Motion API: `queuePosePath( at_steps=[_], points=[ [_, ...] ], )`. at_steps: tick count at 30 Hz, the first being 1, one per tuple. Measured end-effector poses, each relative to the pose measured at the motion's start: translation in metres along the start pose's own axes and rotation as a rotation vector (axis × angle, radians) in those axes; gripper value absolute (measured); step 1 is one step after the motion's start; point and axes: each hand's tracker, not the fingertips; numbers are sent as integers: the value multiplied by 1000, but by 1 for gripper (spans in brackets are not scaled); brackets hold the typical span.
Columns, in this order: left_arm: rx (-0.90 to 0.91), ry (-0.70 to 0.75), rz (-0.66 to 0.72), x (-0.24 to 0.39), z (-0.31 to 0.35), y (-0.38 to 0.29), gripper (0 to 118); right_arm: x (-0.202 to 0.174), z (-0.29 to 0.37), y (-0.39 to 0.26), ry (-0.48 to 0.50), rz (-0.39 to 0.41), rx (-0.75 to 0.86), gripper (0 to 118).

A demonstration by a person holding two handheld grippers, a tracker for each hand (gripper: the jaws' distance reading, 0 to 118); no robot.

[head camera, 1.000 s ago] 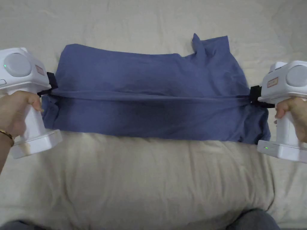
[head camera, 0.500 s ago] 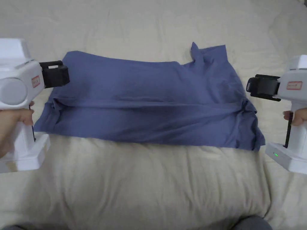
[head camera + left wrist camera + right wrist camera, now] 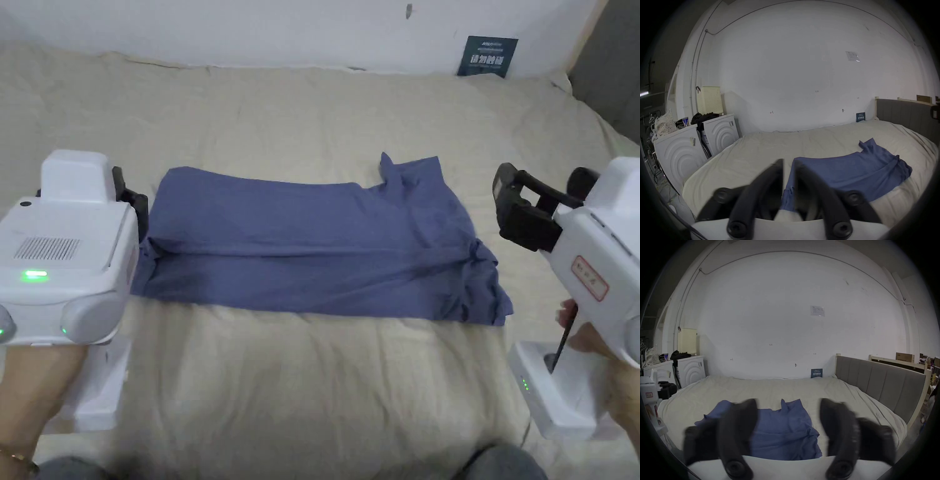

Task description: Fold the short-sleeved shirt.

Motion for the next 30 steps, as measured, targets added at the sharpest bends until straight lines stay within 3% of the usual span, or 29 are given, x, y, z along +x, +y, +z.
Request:
queuePosePath(
  at_steps=[1, 2, 6, 11, 16, 17, 18, 19, 28, 29, 30],
  points=[
    [-1, -1, 5, 0, 1, -1, 0, -3, 4, -1, -1, -4, 1, 10],
    [-6, -13, 13, -1, 3, -1, 0, -5, 6, -2, -5, -11, -2, 4],
    [-46, -44, 30, -2, 4, 0, 0, -7, 10, -5, 19, -47, -15, 2],
    [-212, -102, 46, -14, -23, 8, 4, -10, 7, -3, 16, -36, -35, 1],
    [-553, -150, 74, -29, -81, 8, 68, -12, -5, -6, 19, -14, -55, 1],
    [-575, -155, 83, -30, -90, 3, 84, -12, -9, -8, 16, -11, -65, 1],
    [-616, -153, 97, -32, -103, -4, 112, -11, -14, -10, 16, -5, -82, 1],
    [-657, -138, 99, -32, -114, -10, 118, -11, -18, -13, 13, 0, -96, 1],
    [-901, -78, 25, -23, -209, -86, 116, -11, -54, -46, -26, 4, -245, 1],
    [-922, -62, 32, -22, -211, -92, 111, -11, -56, -50, -27, 8, -256, 1],
    [-928, -57, 38, -22, -216, -97, 93, -11, -59, -52, -30, 14, -268, 1]
  ],
)
